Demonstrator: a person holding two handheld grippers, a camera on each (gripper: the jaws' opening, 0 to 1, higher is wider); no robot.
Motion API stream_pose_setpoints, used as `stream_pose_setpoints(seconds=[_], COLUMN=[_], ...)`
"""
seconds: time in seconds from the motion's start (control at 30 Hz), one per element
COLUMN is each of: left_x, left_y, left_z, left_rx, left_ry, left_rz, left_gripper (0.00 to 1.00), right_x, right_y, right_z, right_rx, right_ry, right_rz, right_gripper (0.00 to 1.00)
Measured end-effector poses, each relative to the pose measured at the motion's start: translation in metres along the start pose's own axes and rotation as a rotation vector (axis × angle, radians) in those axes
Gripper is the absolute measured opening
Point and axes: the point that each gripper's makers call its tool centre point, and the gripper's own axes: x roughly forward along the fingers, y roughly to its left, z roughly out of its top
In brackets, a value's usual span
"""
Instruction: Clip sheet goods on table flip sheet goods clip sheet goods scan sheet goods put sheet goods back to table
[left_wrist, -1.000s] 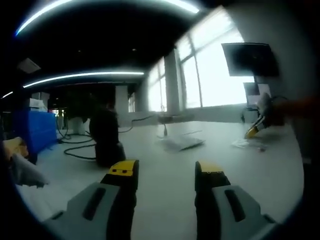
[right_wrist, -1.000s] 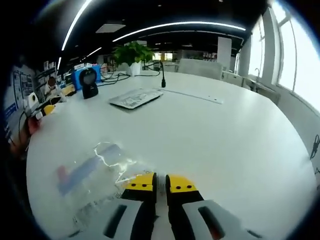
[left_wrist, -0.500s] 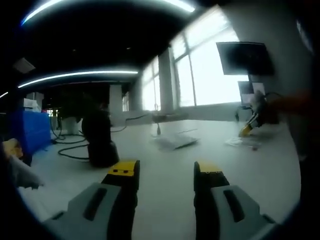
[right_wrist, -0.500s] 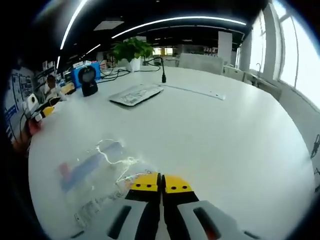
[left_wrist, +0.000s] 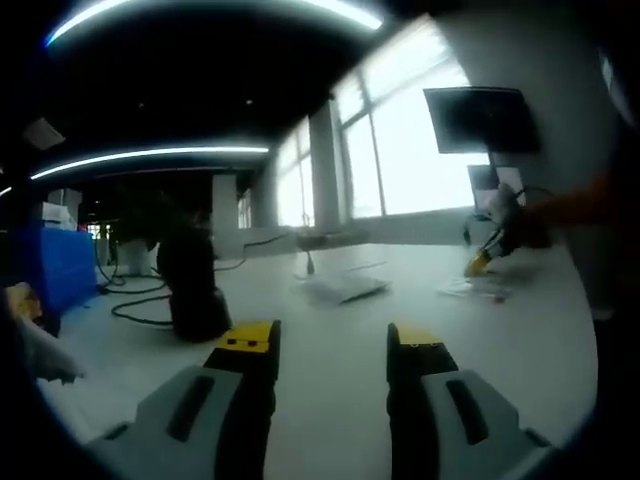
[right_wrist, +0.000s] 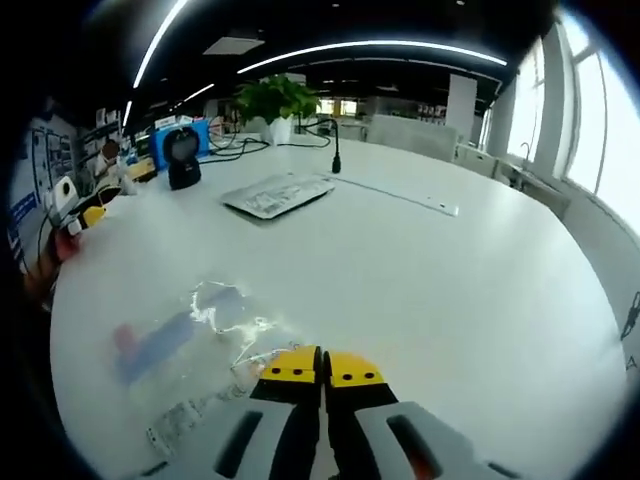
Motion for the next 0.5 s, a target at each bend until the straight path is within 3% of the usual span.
stream_pose_setpoints(seconds=[0.03,0.17,0.5], left_x=[0.000,-0.001,-0.004], left_y=[-0.001,-0.006,-0.004], left_z=[0.000,0.001,0.006], left_rx=[0.003,0.017,0.016], left_ry=[0.000,-0.001,-0.023], left_rz=[0.000,-0.010,-0.001], left_gripper=[0.35,0.35,0.35], right_x=[0.001,-0.001,-0.021], right_y=[0.001,-0.001,0.009], right_z=[0.007,0.013,0.039], right_rx=[0.042,0.070,0.054], right_ry=[-0.037,-0.046,-0.129], right_rz=[0.007,0.019,-0.008], right_gripper=[0.00,0.00,0.00])
